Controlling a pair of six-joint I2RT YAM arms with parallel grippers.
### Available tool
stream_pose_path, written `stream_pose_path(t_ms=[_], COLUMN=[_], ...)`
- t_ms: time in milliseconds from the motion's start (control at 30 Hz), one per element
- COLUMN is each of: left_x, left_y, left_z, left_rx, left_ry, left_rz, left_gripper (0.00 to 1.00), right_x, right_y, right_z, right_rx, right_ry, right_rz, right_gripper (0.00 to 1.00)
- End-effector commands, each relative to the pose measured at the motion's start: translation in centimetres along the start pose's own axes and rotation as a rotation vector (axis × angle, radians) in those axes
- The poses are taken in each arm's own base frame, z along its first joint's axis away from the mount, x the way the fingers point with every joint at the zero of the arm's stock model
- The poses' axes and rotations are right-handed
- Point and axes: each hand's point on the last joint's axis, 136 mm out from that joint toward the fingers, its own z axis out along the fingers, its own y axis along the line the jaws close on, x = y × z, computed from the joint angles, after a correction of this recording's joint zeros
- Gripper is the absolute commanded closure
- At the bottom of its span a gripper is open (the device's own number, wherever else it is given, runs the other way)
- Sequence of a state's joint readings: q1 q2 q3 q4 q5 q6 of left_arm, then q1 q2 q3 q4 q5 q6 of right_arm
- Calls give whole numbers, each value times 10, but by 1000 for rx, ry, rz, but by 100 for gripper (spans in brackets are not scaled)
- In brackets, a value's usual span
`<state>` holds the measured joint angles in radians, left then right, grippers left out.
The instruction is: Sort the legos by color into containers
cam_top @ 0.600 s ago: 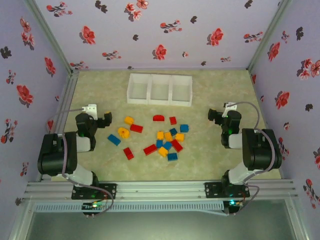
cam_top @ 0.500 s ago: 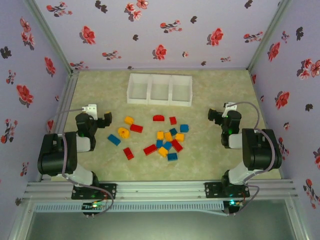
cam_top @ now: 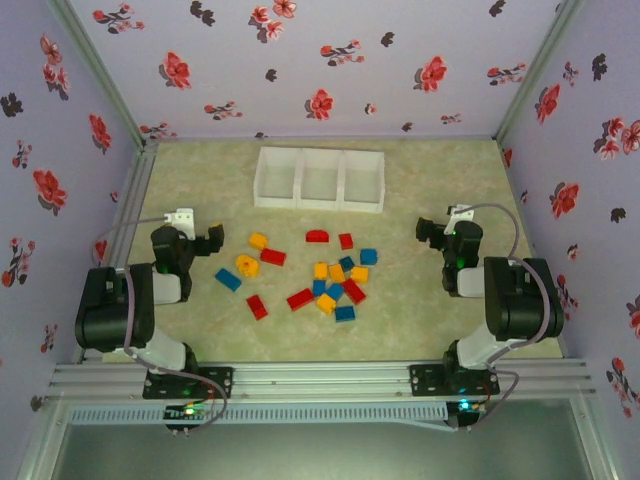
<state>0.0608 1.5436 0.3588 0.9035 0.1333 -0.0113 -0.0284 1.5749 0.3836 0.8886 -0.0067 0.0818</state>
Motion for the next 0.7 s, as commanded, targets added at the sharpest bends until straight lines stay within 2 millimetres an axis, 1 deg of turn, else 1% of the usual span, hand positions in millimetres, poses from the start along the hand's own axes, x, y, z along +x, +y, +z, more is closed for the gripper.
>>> stream_pose_path(t_ms=[0,367,667], left_x=[-11,-11,-11], left_y=[-4,-4,4], left_z=[2,2,3], left_rx=[18,19,-26], left_ry=[-27,-27,-21], left_rz=[29,29,9], left_gripper=[0,0,0], right_x=[-8,-8,-8], right_y=[-1,-1,-2], right_z=[0,0,0], right_rx=[8,8,9], right_ry=[-20,-20,-22], right_rz=[3,4,3], right_gripper=[1,1,1])
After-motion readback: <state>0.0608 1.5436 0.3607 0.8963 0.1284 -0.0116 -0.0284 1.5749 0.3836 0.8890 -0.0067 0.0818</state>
